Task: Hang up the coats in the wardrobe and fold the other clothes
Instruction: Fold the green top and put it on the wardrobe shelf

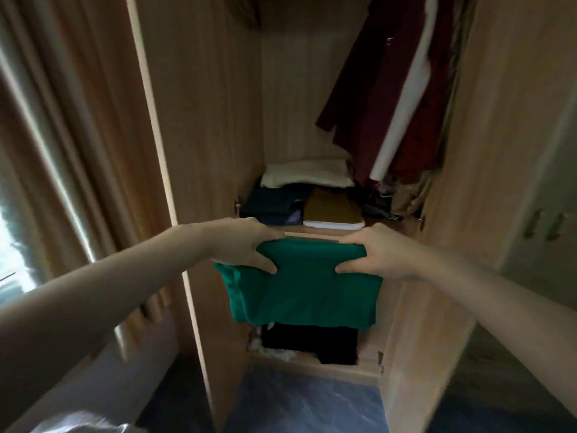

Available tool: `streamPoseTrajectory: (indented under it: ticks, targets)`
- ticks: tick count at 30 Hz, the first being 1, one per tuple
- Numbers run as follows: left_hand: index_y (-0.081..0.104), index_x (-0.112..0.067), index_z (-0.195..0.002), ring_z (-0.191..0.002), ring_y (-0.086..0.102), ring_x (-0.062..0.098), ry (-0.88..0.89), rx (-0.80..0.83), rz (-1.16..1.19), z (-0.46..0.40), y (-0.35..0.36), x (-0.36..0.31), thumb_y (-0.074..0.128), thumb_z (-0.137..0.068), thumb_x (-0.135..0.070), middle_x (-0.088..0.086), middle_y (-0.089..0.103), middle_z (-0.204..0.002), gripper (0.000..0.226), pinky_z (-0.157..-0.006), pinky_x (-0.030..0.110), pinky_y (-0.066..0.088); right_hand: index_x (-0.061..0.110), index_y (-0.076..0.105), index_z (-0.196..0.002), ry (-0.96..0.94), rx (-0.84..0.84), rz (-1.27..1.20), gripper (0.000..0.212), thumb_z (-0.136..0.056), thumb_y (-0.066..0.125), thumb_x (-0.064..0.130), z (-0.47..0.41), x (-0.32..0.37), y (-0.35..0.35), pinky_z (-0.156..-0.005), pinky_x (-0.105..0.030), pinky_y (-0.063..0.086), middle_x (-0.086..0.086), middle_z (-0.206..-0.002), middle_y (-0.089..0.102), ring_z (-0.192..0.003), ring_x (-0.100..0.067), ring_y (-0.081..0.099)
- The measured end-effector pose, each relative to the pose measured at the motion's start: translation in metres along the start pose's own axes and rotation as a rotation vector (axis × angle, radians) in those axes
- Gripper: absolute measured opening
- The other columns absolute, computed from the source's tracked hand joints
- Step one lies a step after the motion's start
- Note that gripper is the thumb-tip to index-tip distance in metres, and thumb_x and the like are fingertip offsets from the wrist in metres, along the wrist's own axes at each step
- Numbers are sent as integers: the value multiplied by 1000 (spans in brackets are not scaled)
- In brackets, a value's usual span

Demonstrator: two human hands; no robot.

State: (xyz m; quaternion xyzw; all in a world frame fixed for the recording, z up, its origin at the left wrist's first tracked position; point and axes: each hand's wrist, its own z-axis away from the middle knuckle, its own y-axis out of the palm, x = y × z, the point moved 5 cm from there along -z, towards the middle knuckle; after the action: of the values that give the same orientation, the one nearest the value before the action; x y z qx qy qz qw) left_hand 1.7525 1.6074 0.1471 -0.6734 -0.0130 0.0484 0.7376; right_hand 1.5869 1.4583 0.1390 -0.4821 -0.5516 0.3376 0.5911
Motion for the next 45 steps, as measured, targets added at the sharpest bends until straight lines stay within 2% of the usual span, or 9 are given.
streamPoseTrajectory:
  ticks: [3, 12, 18, 24, 30, 34, 37, 41, 45]
  targets:
    - [44, -41, -131, -85, 49, 2, -59, -3, -17, -19, 6, 33, 58, -90, -56, -27, 48, -92, 46, -65, 14, 35, 32, 69, -95, -47, 35, -20, 25, -84, 66, 54, -45, -21, 9, -68, -33, 51, 8, -84, 70, -75, -4, 64]
    - [49, -34, -124, -95, 53, 8, -129, -3, -43, -133, -7, 111, 57, -90, -55, -13, 58, -111, 41, -82, 36, 47, 36, 67, -89, -107, 51, -45, 13, -86, 66, 48, -161, -112, -15, -57, -22, 44, 5, -80, 68, -70, -3, 62]
    - [54, -29, -124, -100, 60, 6, -184, 109, 211, -201, -14, 165, 69, -88, -39, -12, 62, -116, 40, -87, 27, 52, 20, 68, -83, -111, 86, -136, 20, -87, 69, 40, -235, -163, -19, -57, -23, 44, 0, -78, 69, -70, -14, 65]
    - [55, -31, -123, -99, 63, 4, -208, 157, 372, -255, -15, 221, 70, -88, -32, -15, 64, -114, 38, -86, 30, 56, 31, 66, -77, -121, 133, -225, 12, -87, 70, 37, -299, -198, -21, -57, -18, 43, 10, -71, 66, -66, -4, 61]
    - [54, -29, -126, -102, 64, 5, -242, 255, 413, -312, -3, 285, 69, -90, -26, -12, 64, -118, 39, -89, 30, 55, 25, 59, -72, -95, 199, -207, 24, -88, 67, 40, -372, -240, -4, -58, -22, 42, 13, -68, 59, -63, -1, 56]
    - [53, -27, -131, -110, 60, 10, -251, 344, 349, -362, -10, 335, 70, -89, -25, -10, 61, -125, 45, -96, 33, 51, 24, 67, -87, -86, 240, -171, 19, -88, 66, 43, -432, -266, -8, -65, -24, 51, 12, -80, 68, -71, -2, 63]
    - [55, -24, -121, -111, 56, 15, -236, 229, 193, -406, -46, 377, 71, -87, -22, -8, 59, -122, 38, -95, 32, 47, 28, 68, -101, -68, 184, -183, 19, -88, 66, 43, -491, -289, -32, -76, -34, 57, 10, -94, 72, -82, -5, 67]
    - [50, -24, -102, -103, 50, 20, -238, -180, -157, -450, -103, 428, 65, -88, -18, -3, 52, -105, 22, -80, 34, 43, 24, 64, -109, -139, -199, 15, 22, -91, 64, 37, -567, -313, -74, -77, -34, 54, 7, -98, 67, -85, -7, 62]
    - [42, -14, -129, -118, 39, 26, -381, -362, -516, -486, -60, 467, 67, -79, -6, 5, 41, -131, 56, -85, 36, 37, 9, 59, -118, -203, -450, 391, 43, -78, 75, 14, -621, -327, -33, -79, -39, 51, -9, -109, 61, -97, -25, 57]
